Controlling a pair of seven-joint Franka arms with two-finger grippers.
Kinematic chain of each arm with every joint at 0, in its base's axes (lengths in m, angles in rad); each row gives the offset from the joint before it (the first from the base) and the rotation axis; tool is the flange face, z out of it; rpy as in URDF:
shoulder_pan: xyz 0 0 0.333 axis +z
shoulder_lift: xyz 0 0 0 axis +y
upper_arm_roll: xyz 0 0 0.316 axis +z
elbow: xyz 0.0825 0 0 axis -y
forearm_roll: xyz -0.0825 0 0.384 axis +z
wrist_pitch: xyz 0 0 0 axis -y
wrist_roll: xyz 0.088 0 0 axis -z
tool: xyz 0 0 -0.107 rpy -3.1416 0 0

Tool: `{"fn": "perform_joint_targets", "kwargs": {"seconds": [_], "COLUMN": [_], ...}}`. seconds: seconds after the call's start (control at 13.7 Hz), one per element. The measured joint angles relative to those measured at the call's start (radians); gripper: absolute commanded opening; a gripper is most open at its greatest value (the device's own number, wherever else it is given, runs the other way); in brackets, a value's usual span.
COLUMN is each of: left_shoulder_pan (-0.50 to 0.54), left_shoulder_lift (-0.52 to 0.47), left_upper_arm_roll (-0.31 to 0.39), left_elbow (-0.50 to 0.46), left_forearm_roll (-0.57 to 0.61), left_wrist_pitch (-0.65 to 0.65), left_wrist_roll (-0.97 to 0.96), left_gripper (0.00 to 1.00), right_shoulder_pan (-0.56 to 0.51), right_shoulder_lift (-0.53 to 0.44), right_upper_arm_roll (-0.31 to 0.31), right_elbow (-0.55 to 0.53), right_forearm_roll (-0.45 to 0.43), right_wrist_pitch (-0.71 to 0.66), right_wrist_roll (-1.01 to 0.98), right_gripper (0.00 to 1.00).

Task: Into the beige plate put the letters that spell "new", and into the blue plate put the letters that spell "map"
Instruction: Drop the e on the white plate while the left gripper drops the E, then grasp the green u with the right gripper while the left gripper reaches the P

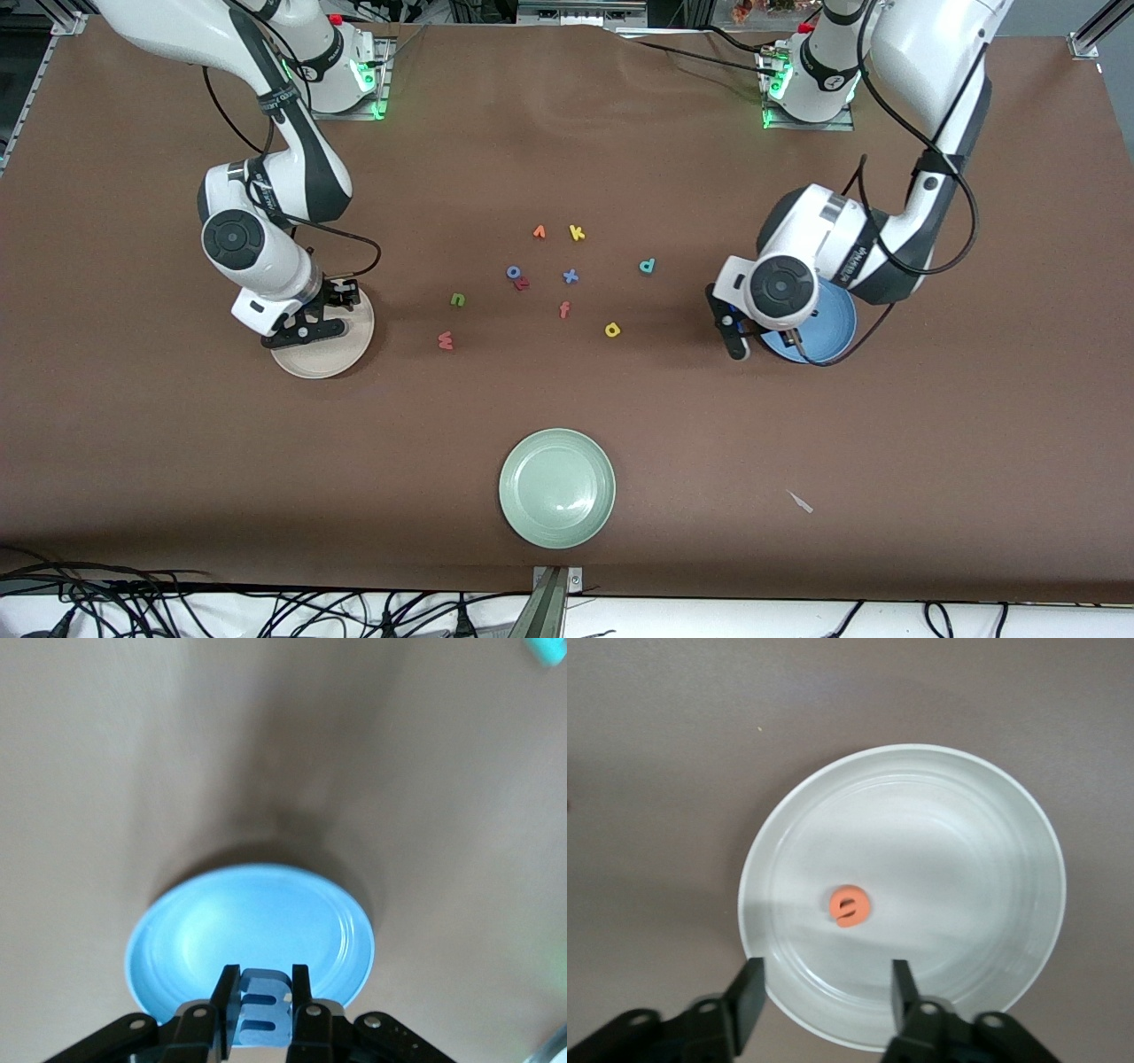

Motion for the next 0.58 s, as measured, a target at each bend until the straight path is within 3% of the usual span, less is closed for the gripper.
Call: {"fn": "perform_joint_targets", "kwargs": {"seconds": [0.15, 0.22, 0.29, 0.36, 0.58], "left_shoulder_pan": [0.044, 0.079, 0.110, 0.131, 0.137], "left_shoulder_lift": [0.000, 0.001, 0.001, 0.001, -0.011], "left_upper_arm_roll": [-0.001, -0.003, -0.009, -0.016, -0.054], "left_elbow": [-0.066, -0.107, -0.142, -0.166, -0.169], "left_forearm_roll": [0.000, 0.000, 0.000, 0.000, 0.001], "left_wrist_pitch": [0.066, 0.118, 0.162, 0.189, 0.201], "left_wrist_roll": [-0.001, 0.000, 0.001, 0.002, -0.001], "left_gripper": [0.11, 0.41, 0.86, 1.00, 1.00], "right_shoulder_pan": [0.001, 0.007, 0.022, 0.047, 0.150], "right_shoulder_lift": [0.000, 0.001, 0.005, 0.016, 0.084], "right_upper_arm_roll": [0.041, 0.077, 0.109, 0.135, 0.166], "right_elbow": [0.001, 0.004, 0.008, 0.016, 0.037], "right_forearm_roll": [0.000, 0.000, 0.000, 0.000, 0.000], "right_wrist_pitch": [0.005, 0.007, 0.012, 0.026, 0.116], "right_wrist_roll": [0.075, 0.143, 0.220, 0.303, 0.516], "right_gripper": [0.74, 0.76, 0.79, 0.79, 0.79]}}
